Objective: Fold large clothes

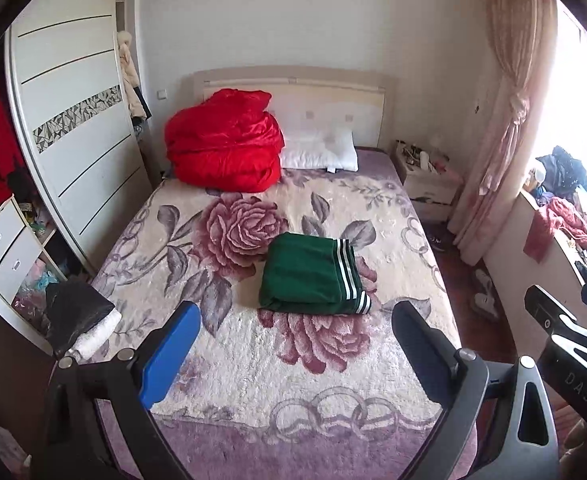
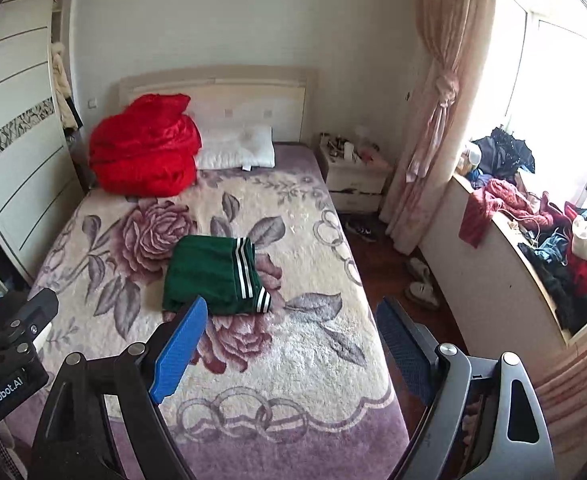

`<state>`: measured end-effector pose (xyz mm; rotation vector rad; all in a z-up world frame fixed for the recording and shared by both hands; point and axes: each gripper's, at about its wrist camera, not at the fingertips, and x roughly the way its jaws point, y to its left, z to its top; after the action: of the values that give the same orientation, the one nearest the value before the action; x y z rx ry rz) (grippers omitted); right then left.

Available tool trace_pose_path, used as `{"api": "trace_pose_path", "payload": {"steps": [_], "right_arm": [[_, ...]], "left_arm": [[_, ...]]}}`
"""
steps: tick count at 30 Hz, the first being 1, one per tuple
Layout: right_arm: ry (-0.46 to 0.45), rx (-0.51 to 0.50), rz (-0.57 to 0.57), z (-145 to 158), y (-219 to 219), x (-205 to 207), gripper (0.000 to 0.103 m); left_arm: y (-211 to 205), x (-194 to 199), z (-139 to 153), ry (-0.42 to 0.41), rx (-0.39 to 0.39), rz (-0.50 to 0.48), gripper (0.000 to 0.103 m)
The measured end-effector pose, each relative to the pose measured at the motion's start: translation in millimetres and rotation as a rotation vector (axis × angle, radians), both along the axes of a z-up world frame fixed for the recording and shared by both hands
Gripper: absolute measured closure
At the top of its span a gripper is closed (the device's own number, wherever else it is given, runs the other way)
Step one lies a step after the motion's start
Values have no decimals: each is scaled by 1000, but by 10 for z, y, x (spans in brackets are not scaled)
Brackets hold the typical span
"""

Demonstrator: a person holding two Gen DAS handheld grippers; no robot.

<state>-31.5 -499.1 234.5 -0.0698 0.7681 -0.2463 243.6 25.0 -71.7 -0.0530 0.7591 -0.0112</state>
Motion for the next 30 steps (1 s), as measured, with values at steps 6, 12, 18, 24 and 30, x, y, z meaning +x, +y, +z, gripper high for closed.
{"api": "trace_pose_path", "payload": {"steps": [6, 12, 18, 24, 30], "right_arm": [[-17, 0, 6, 148, 45, -223, 15], [-43, -13, -1, 215, 71, -345, 10], [-42, 9, 9, 239, 51, -361, 9], [-47, 33, 43, 254, 58, -339, 8], [-51, 48, 55, 242, 28, -338, 7]], "left_arm": [[39, -142, 41, -16, 8, 8, 5], [60, -231, 52, -24, 26, 20, 5], [102, -282, 117, -52, 32, 41, 5], [129, -295, 145, -61, 38, 61, 4], [136, -299, 196, -72, 47, 69, 4]]}}
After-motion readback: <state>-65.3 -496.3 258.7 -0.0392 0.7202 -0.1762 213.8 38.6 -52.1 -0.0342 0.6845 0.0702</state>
